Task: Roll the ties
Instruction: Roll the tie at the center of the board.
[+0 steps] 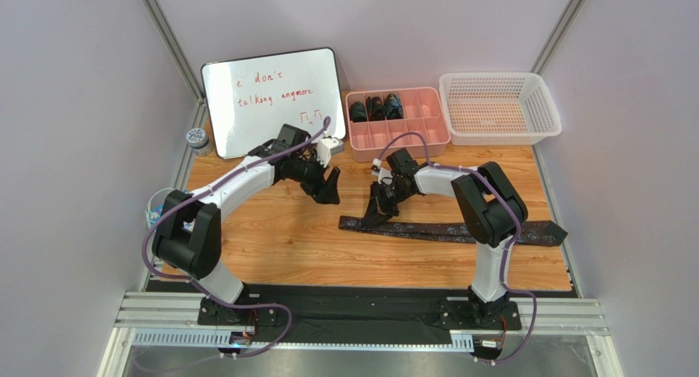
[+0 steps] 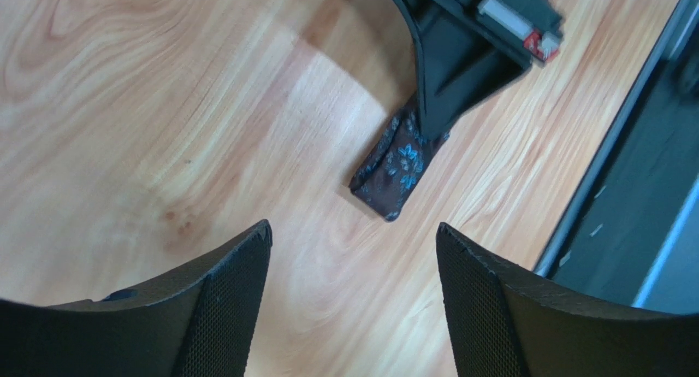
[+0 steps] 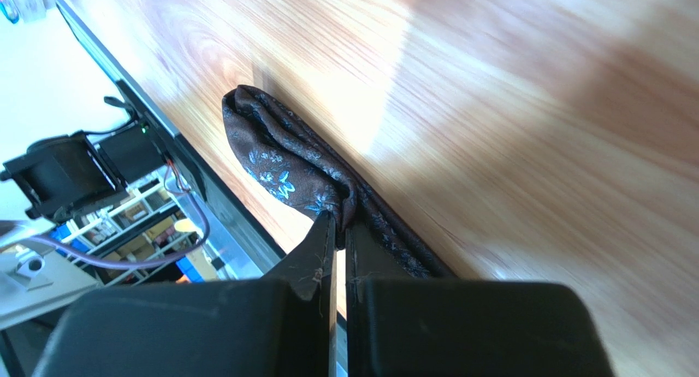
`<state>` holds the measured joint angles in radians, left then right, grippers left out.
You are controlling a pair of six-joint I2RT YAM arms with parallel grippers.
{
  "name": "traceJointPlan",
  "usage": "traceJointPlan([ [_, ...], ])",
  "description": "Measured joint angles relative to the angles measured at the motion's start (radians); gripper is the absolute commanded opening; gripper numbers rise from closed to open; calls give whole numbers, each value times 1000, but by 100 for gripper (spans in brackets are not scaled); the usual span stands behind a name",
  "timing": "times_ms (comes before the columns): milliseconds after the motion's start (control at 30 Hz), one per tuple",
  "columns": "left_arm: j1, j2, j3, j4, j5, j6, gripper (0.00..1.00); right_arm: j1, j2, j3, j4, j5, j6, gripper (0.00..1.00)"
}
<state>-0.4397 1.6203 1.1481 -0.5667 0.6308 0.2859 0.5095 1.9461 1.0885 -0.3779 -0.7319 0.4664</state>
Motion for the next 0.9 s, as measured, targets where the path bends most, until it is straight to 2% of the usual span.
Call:
traceJointPlan([
  [133, 14, -69, -105, 145, 2, -344, 74, -29, 0, 0, -51, -21, -46, 0],
  [200, 14, -106, -181, 199, -9, -505, 68, -35, 0, 0, -62, -26, -54, 0],
  [300, 14, -136, -294, 269, -23, -667, 58, -36, 0, 6, -78, -28, -63, 0],
  [433, 14, -117, -432, 388, -35, -811, 53, -35, 1, 11, -85, -26, -76, 0],
  [567, 11, -47, -488, 509, -26, -936, 52, -32, 1, 13, -89, -26, -85, 0],
  [767, -6, -27, -509, 674, -14, -1047, 48, -12, 7, 39, -124, -11, -125, 0],
  [900, -11, 74, -498, 784, 11, -1095, 45, -9, 18, 46, -135, -18, -134, 0],
])
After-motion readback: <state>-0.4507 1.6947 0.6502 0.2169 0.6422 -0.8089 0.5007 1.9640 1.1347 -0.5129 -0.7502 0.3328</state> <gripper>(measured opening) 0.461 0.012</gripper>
